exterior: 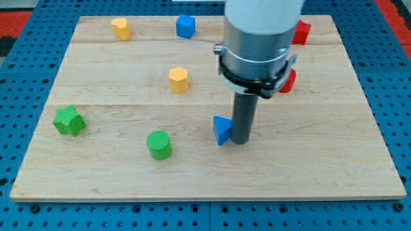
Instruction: Slide the blue triangle closer to the blue cube
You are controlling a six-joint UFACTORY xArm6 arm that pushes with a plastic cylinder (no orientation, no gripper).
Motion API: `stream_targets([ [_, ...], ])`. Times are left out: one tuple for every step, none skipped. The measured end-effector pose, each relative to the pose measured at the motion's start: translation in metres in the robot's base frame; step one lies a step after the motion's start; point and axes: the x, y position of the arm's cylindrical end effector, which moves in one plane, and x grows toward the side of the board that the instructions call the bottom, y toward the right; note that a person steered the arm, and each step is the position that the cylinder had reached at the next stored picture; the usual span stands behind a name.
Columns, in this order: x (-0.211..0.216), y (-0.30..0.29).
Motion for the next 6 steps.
stream_targets([
  [0.0,-0.038],
  [-0.007,-0.052],
  [-0.011,-0.043],
  [-0.022,-0.03],
  [-0.047,-0.037],
  [-0.048,-0.08],
])
